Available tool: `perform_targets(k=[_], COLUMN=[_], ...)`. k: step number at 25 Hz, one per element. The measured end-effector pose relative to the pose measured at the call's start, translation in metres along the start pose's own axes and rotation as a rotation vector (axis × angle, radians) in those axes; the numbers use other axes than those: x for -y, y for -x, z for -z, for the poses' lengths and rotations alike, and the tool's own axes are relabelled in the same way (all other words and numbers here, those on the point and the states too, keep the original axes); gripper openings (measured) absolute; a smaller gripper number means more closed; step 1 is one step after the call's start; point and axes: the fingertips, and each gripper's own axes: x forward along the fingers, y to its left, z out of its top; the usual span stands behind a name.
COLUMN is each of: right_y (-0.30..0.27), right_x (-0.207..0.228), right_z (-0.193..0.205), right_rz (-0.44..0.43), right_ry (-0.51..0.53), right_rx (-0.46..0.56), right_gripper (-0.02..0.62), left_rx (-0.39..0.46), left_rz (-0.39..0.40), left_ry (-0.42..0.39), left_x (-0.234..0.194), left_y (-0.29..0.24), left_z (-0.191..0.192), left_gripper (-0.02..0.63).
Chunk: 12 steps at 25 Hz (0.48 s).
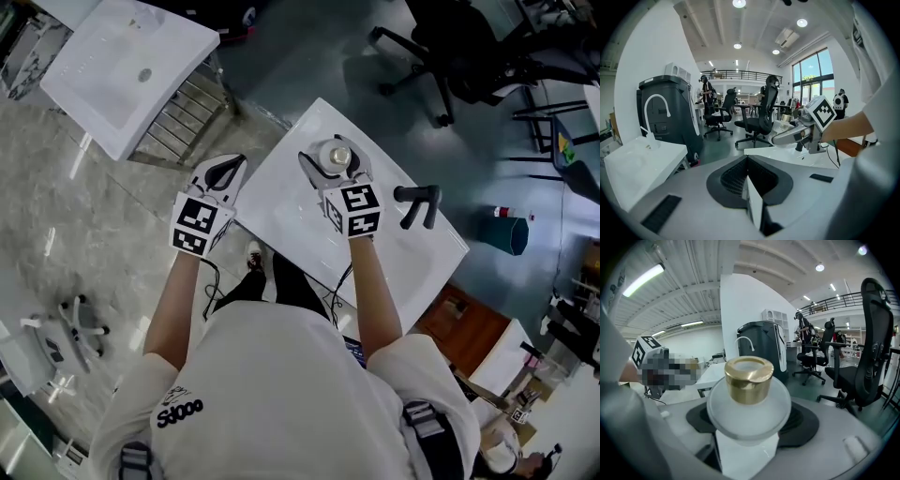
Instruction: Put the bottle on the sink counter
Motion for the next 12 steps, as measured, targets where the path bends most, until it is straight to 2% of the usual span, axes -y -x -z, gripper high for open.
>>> perform_targets(k=[12], right_y=[-0.046], right_x=[0.01], right_z=[0.039], right_rz=[-0.039], right_ry=[0.026], right_rx=[-0.077], right_gripper=[0.347], left_rx=[-0.046], left_rz=[-0.04], left_ry=[0.087], left_x=[-0.008], left_y=[-0.022], left_z=[0.023], left_gripper=[0.006])
